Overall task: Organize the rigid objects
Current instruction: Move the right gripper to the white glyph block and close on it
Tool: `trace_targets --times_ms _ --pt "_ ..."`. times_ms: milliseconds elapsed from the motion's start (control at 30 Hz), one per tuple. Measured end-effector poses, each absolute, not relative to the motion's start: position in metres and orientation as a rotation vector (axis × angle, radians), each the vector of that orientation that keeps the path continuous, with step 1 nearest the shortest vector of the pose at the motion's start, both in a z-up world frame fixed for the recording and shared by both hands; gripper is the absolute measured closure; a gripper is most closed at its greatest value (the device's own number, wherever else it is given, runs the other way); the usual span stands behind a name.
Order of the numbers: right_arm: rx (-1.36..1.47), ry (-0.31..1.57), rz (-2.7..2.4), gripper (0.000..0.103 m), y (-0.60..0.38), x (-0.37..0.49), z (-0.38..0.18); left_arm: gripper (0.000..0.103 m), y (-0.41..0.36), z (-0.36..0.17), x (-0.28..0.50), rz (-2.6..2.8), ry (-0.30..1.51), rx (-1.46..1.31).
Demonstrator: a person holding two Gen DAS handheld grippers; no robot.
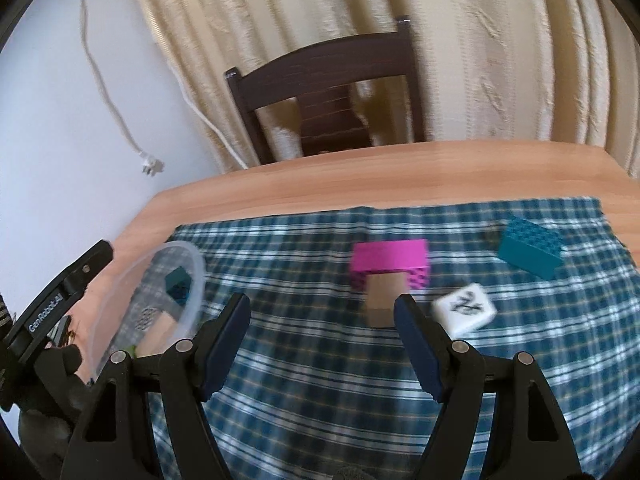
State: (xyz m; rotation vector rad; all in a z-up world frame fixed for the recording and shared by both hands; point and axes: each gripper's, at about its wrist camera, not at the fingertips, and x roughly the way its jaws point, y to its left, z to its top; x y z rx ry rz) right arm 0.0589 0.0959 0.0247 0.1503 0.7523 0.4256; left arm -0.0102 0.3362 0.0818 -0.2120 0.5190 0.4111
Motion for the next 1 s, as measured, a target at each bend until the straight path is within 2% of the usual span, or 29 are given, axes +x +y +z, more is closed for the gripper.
trace_targets --times_ms 333,1000 --pt "0.152 0.759 0.317 0.028 0.056 0.069 0.02 0.0 0.325 0.078 -0.007 0.375 0.542 -0.187" --pt "0.026 0.864 0.222 0.028 0.057 0.098 -0.017 0.0 0.31 0.073 -0.001 0.315 0.573 -0.162"
